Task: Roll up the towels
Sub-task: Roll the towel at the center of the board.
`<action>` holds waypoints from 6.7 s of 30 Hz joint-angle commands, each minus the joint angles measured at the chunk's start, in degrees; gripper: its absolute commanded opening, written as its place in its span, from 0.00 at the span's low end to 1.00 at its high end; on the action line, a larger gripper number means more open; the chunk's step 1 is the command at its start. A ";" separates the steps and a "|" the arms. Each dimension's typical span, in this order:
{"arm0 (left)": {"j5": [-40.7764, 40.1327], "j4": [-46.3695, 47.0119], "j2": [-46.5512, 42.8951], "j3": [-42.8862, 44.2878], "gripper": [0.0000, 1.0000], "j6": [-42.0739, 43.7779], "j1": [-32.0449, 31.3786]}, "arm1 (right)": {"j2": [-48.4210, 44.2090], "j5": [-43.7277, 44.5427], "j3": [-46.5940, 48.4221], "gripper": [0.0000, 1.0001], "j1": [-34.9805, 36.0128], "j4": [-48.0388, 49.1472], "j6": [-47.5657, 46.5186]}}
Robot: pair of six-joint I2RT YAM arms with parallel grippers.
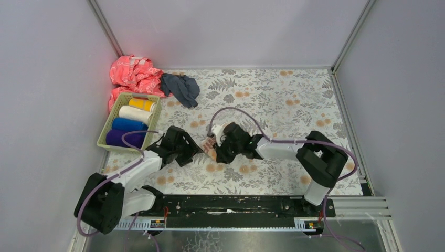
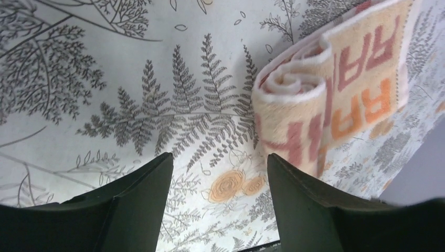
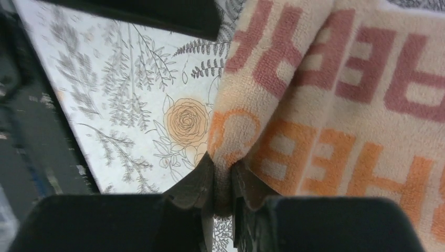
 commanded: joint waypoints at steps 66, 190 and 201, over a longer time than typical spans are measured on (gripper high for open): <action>0.88 4.34 19.32 6.68 0.52 3.15 -2.40 | 1.32 32.60 3.42 0.60 10.44 -5.06 -3.13; 0.89 0.53 -2.23 -1.32 0.63 -2.28 -2.00 | 22.18 -43.49 11.61 0.33 -15.57 -8.35 23.21; -1.10 0.33 8.22 1.54 0.54 2.45 -2.47 | 1.13 -13.32 6.52 0.59 -12.03 -14.65 12.51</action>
